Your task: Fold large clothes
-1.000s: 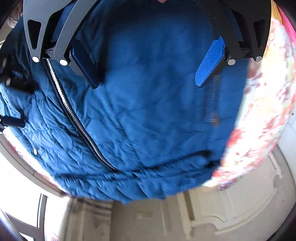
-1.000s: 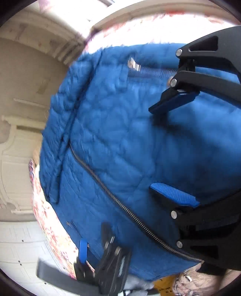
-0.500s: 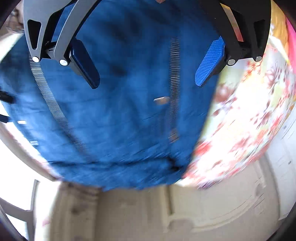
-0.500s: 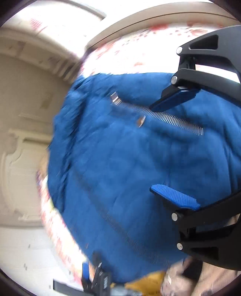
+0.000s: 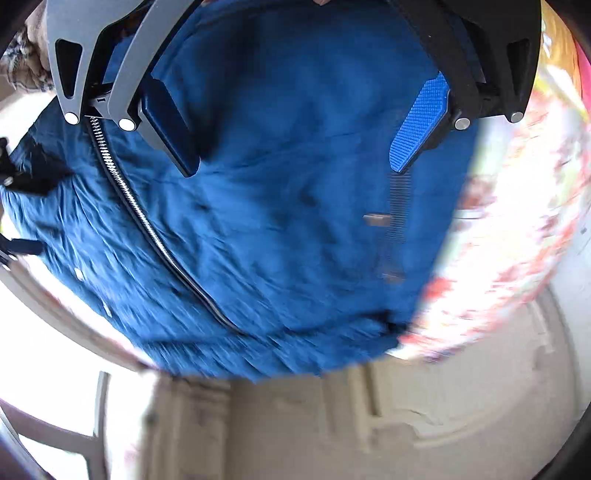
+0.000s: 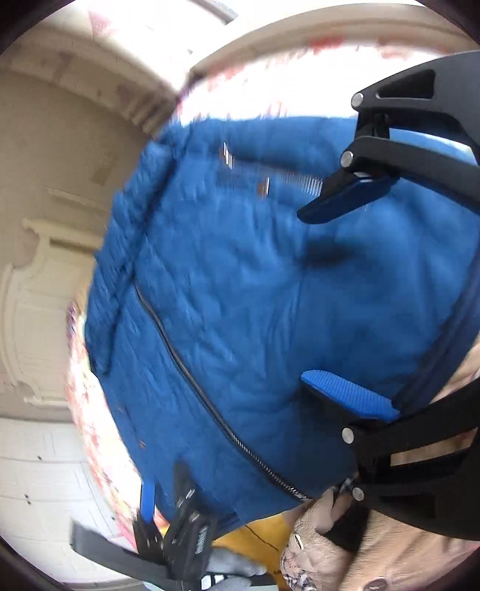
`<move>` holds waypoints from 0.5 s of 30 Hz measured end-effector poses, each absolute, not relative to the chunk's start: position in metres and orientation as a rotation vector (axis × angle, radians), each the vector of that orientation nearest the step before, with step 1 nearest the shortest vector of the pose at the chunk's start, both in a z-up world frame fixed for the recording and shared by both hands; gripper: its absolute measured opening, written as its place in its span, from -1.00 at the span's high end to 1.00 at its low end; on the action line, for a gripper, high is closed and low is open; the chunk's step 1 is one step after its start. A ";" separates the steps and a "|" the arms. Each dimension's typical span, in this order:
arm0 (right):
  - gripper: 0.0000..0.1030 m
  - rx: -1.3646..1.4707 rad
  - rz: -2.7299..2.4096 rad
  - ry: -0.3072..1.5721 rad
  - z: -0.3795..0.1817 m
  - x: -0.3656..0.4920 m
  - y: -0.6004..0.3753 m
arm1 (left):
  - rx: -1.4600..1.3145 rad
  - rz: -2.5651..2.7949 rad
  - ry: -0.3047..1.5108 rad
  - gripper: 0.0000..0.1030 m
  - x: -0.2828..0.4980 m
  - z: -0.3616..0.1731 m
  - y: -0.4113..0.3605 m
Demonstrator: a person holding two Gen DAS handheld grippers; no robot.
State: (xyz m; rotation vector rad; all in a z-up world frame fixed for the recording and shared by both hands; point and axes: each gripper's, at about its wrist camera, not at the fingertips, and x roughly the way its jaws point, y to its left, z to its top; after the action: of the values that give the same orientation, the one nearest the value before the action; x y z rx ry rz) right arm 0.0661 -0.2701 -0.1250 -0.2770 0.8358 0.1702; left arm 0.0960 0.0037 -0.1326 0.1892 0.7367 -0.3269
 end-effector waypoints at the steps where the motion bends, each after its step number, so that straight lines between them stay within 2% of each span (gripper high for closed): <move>1: -0.55 -0.274 0.153 0.838 -0.124 0.062 -0.278 | 0.172 -0.292 0.732 -0.91 0.095 -0.131 0.018; 4: -0.57 -0.179 0.108 0.907 -0.142 0.058 -0.317 | 0.137 -0.203 0.812 -0.91 0.106 -0.154 0.053; 6: -0.60 -0.090 0.143 0.885 -0.151 0.054 -0.331 | 0.099 -0.241 0.793 -0.91 0.106 -0.163 0.064; 10: -0.58 -0.114 0.111 0.880 -0.140 0.049 -0.326 | 0.140 -0.214 0.807 -0.91 0.103 -0.156 0.057; 15: -0.58 -0.063 0.054 0.837 -0.128 0.008 -0.357 | 0.007 -0.258 0.780 -0.91 0.077 -0.145 0.086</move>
State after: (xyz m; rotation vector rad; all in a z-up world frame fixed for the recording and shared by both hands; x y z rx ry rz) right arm 0.0081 -0.3575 -0.1283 -0.0631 0.8367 0.0538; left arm 0.0766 0.0856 -0.1452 0.0067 0.7805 -0.2582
